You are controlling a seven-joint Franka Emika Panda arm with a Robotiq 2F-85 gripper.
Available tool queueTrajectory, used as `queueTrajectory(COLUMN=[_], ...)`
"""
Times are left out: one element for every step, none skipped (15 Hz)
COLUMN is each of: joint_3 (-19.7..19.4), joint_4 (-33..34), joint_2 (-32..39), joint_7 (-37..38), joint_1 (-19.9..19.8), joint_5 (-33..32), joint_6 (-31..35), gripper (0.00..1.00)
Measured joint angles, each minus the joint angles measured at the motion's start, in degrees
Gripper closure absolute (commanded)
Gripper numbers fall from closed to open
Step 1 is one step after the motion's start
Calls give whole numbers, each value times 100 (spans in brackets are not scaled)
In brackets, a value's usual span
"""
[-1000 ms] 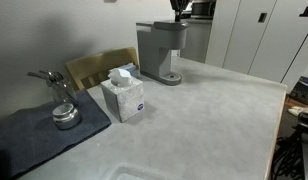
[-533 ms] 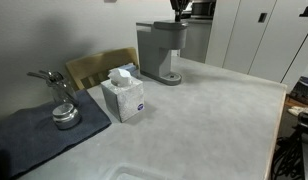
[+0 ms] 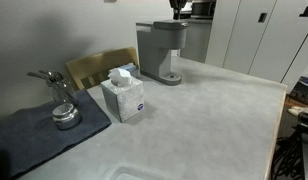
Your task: Press the top of the coffee maker
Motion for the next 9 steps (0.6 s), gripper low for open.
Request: queueTrajectory(joint_3=[6, 11, 17, 22, 26, 28, 29, 29, 29], joint_4=[26, 56, 89, 134, 181, 228, 276, 323, 363], joint_2=[-4, -11, -18, -22, -24, -27, -28, -29, -29], joint_7=[-10, -21, -36, -46, -56, -66, -75, -76, -77], joint_1=[2, 4, 4, 4, 4, 5, 5, 5, 5], joint_5=[-4, -10, -15, -22, -28, -30, -32, -35, -40], joint_6=[0, 0, 0, 0, 0, 0, 0, 0, 0], gripper=[100, 100, 100, 100, 100, 91, 73, 67, 60])
